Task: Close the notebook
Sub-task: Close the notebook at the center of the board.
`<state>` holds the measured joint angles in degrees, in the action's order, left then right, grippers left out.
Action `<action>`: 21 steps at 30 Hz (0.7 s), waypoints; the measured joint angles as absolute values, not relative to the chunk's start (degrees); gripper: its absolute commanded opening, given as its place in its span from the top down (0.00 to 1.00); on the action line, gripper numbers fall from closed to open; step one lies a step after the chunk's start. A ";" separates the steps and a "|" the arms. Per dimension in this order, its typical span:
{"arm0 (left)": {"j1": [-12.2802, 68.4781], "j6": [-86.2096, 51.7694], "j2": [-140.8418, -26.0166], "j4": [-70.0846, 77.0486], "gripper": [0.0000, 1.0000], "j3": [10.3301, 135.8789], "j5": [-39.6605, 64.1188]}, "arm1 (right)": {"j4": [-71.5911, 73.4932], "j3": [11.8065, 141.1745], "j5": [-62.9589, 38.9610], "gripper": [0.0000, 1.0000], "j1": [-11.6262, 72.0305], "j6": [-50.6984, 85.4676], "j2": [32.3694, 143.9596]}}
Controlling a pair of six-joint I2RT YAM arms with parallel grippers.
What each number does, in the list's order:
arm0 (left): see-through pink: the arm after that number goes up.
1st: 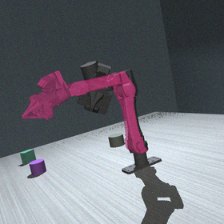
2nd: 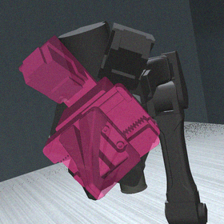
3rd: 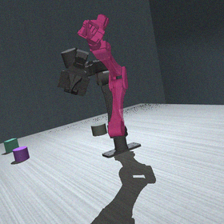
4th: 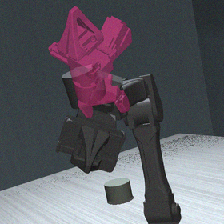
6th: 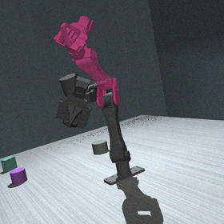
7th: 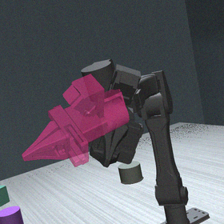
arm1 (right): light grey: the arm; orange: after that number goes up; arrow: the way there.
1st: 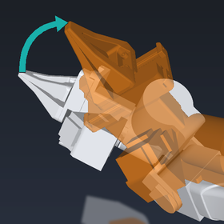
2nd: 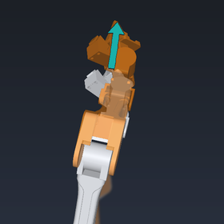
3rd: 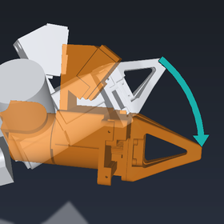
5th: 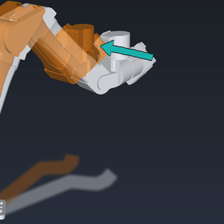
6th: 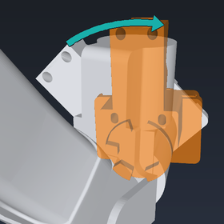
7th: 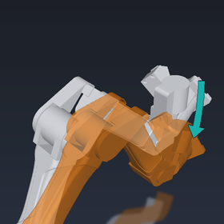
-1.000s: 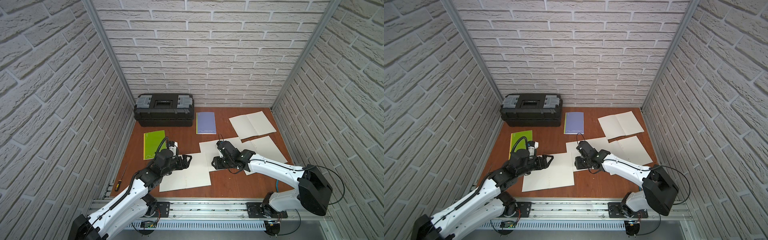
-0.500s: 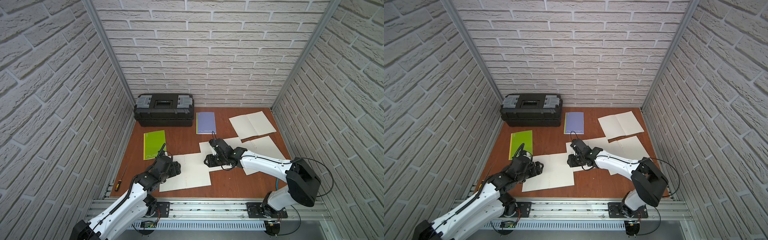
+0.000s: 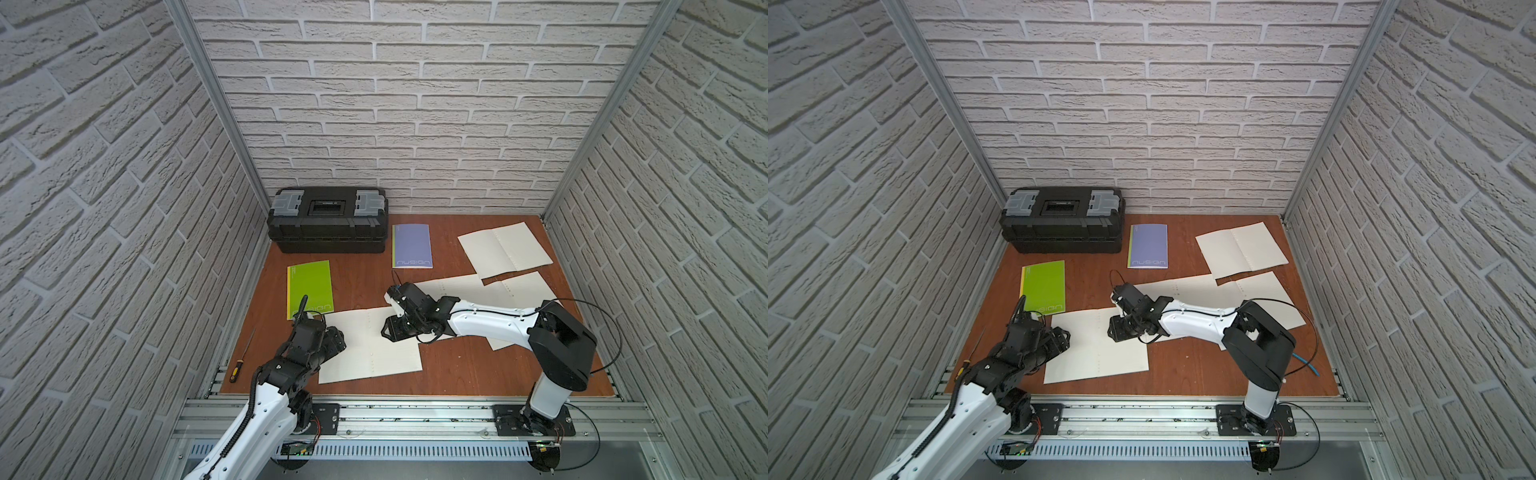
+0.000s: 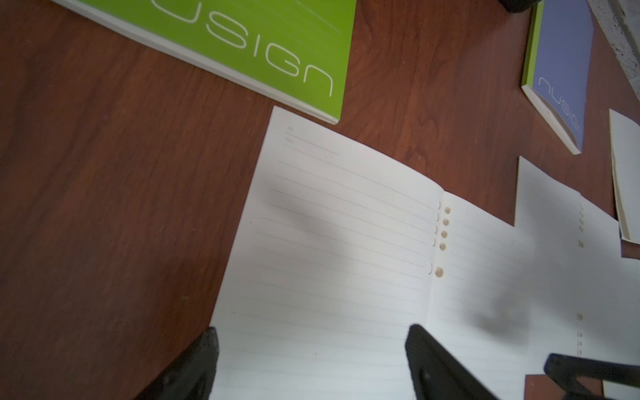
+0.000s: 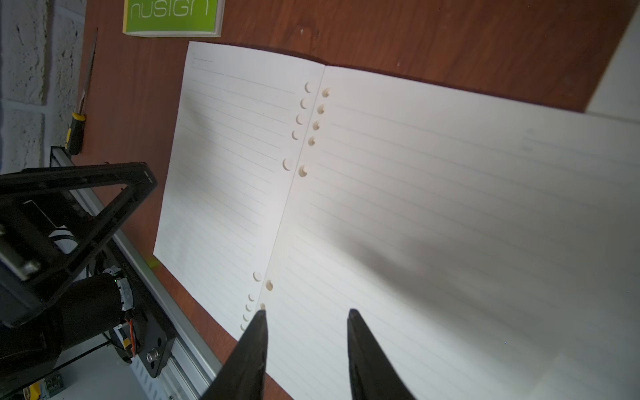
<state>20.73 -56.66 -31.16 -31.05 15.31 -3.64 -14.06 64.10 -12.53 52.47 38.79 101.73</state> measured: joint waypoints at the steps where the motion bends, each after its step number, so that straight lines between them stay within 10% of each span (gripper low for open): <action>1: 20.23 -56.64 -31.14 -31.35 0.15 15.29 -3.42 | -13.91 64.53 -12.75 0.62 52.82 38.79 102.32; 21: 16.80 -55.29 -35.35 -31.29 0.15 14.52 -2.85 | -13.47 70.54 -16.08 0.63 54.57 38.59 109.03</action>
